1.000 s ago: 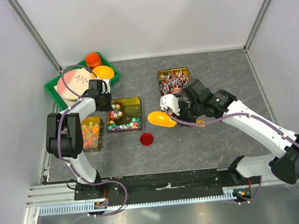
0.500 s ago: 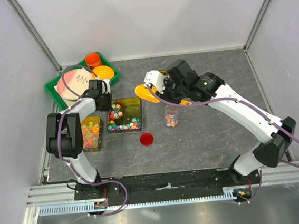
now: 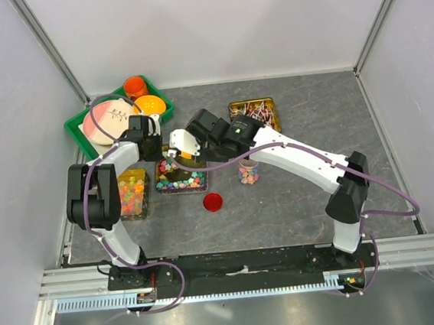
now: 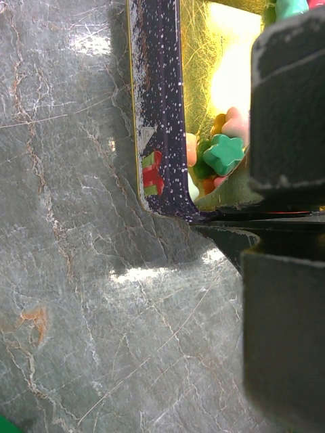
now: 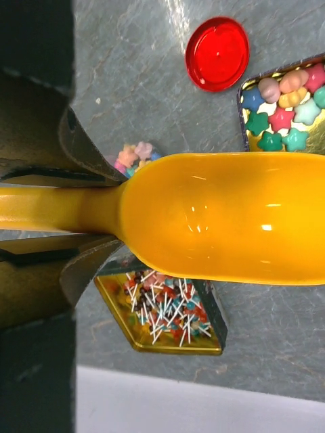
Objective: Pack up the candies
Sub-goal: Scoop the fake candies from the storage box.
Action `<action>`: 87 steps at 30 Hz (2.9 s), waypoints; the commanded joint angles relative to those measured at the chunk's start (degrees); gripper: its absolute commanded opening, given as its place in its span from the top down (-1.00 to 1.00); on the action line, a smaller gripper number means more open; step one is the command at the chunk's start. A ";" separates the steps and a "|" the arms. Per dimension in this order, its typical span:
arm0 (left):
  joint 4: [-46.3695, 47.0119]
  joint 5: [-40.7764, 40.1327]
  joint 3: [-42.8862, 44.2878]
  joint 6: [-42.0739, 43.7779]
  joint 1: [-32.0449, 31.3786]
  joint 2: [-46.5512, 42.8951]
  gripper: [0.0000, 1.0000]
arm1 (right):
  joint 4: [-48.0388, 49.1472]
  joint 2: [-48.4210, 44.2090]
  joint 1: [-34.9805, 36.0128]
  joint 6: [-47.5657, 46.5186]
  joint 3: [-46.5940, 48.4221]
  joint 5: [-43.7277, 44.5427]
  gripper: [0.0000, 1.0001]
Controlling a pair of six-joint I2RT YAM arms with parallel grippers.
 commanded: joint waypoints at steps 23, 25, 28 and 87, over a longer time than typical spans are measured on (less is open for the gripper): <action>4.72 -1.61 -1.21 2.22 0.22 -2.96 0.97 | -3.94 24.51 5.71 -19.51 17.62 32.55 1.00; 5.07 -1.70 -1.56 2.22 0.13 -3.31 0.97 | -3.68 26.26 5.80 -19.34 19.30 32.99 1.00; 5.42 -2.14 -2.00 2.22 0.13 -4.19 0.97 | -2.63 27.68 6.15 -19.86 19.65 34.57 1.00; 8.06 -1.52 -4.12 1.96 0.22 -6.92 0.97 | 14.87 27.41 13.97 -16.18 0.66 12.34 1.00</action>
